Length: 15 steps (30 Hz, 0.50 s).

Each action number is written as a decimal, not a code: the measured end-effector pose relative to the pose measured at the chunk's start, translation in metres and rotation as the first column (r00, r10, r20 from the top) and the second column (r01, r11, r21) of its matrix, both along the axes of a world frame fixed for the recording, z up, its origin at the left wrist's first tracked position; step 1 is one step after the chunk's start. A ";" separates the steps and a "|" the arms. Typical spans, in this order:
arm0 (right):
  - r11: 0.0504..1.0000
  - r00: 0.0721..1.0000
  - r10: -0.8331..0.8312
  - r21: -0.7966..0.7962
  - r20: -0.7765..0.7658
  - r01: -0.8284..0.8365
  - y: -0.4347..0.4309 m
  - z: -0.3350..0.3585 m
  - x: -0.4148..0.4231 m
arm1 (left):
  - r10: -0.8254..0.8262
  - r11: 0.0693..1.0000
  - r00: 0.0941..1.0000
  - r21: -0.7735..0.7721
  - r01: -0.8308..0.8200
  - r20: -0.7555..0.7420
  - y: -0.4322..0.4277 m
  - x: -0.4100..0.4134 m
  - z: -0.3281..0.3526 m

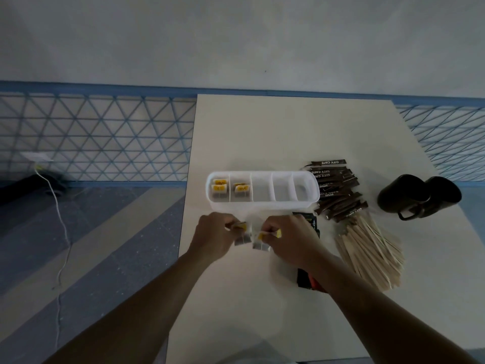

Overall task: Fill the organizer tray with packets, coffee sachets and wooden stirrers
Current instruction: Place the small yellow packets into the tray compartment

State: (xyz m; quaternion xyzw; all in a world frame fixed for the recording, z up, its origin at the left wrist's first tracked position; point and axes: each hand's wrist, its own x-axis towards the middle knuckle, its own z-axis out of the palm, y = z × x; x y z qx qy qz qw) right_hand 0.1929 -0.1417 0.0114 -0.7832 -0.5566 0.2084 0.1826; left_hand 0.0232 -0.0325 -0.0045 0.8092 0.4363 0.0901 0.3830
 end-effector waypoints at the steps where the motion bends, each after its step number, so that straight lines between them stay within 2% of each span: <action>1: 1.000 1.000 0.012 0.016 -0.019 -0.012 0.005 0.005 0.000 | -0.001 1.000 1.000 0.013 0.001 0.007 0.005 -0.001 0.005; 5: 0.996 0.998 0.006 0.089 -0.061 0.000 0.030 0.022 0.002 | 0.030 0.995 0.999 0.094 -0.033 0.033 0.029 -0.004 0.028; 8: 0.993 0.999 -0.022 0.114 -0.030 0.025 0.052 0.031 0.006 | 0.054 0.984 0.996 0.166 -0.065 0.067 0.048 -0.005 0.043; 12: 0.985 0.997 -0.082 0.155 0.009 0.080 0.081 0.038 0.012 | 0.122 0.974 0.986 0.178 -0.141 0.118 0.071 -0.002 0.051; 15: 0.989 0.996 -0.085 0.123 0.035 0.080 0.095 0.036 0.016 | 0.126 0.975 0.984 0.168 -0.146 0.123 0.081 0.002 0.048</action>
